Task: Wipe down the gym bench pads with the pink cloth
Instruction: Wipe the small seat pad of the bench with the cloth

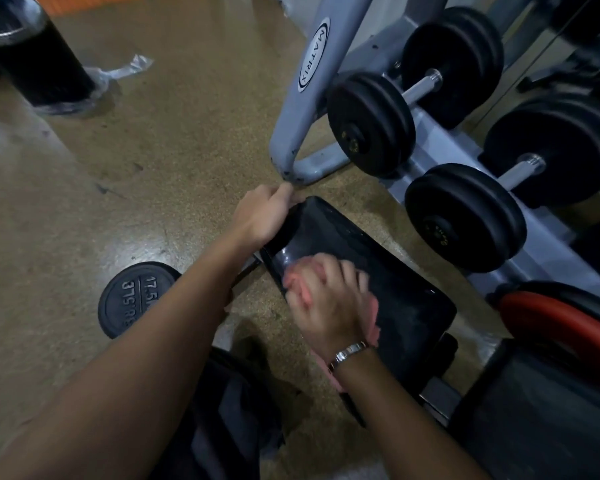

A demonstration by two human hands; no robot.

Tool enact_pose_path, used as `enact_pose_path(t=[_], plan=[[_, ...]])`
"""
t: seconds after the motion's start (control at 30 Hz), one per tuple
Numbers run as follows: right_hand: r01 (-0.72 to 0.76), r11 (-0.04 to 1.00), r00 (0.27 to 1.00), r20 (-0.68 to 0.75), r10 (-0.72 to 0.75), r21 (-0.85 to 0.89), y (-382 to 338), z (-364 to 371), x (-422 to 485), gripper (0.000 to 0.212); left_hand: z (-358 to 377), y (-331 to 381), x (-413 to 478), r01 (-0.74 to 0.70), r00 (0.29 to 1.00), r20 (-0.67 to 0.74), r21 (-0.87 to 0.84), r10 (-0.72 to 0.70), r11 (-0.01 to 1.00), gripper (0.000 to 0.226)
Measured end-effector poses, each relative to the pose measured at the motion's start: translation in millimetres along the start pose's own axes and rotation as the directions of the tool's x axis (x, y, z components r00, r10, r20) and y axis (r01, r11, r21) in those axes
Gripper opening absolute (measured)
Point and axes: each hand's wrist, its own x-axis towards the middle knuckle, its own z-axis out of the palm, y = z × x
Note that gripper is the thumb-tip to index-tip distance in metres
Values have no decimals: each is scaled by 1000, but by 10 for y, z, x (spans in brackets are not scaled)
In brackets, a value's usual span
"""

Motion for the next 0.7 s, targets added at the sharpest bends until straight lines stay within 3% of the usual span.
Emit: enact_pose_path(t=[0.1,0.27,0.43,0.6,0.7], plan=[[177,983,983,48,-179,43,321,-58,-57,23,-22,20,24,-1,999,49,14,1,1000,65],[-130,991,991,-40,129,-13,155,-29,355,22,58,13,-1,-28,999,-31,-56,26,998,54],[203,974,979,-21,-201,105,219,27,243,19,89,-40,15,-1,1000,-15,-238,-3,971,50],[-50,996,997,-58,54,71,81,20,425,18,131,-50,1,0,998,-55,-270,-16,963,50],[157,980,987,-45,-153,126,159,10,194,18,128,-34,31,18,998,-55,-280,-35,960,49]])
